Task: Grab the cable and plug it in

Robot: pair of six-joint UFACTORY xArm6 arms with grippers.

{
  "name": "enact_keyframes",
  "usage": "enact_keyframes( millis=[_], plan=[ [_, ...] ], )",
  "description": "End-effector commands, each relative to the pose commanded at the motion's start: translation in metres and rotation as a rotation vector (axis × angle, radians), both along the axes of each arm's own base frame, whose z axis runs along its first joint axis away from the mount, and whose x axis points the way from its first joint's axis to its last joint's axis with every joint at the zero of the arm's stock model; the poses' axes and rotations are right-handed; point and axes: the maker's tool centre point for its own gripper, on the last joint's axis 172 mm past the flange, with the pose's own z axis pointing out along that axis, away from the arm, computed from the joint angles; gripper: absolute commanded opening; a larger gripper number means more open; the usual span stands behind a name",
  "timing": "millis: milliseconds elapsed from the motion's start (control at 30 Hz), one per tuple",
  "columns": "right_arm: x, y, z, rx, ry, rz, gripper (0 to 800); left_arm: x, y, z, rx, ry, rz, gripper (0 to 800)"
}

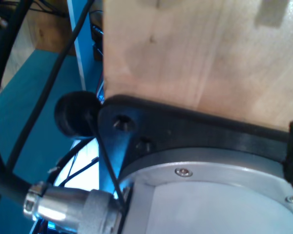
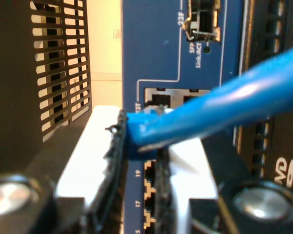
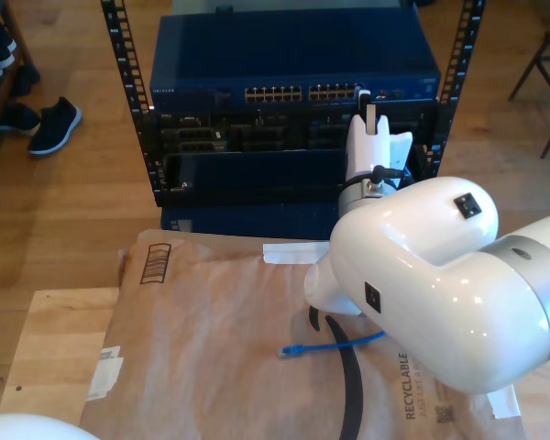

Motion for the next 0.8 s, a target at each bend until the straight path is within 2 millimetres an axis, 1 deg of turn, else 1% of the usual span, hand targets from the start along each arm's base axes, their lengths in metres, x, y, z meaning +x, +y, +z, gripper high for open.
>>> enact_keyframes(
  millis=[333,400,500,800],
  plan=[
    [0.0013,-0.0005,0.0002,0.001,-0.001,-0.001,0,0.0,0.0,0.0,0.0,0.0,0.0,799],
    [0.0027,-0.0054,0.0009,0.002,-0.003,-0.009,0,0.0,0.0,0.0,0.0,0.0,0.0,798],
    [0.0029,-0.0069,-0.0023,0.001,0.002,-0.012,0,0.0,0.0,0.0,0.0,0.0,0.0,799],
    [0.0034,-0.0062,-0.0019,0.002,0.0,-0.01,0,0.0,0.0,0.0,0.0,0.0,0.0,799]
  ],
)
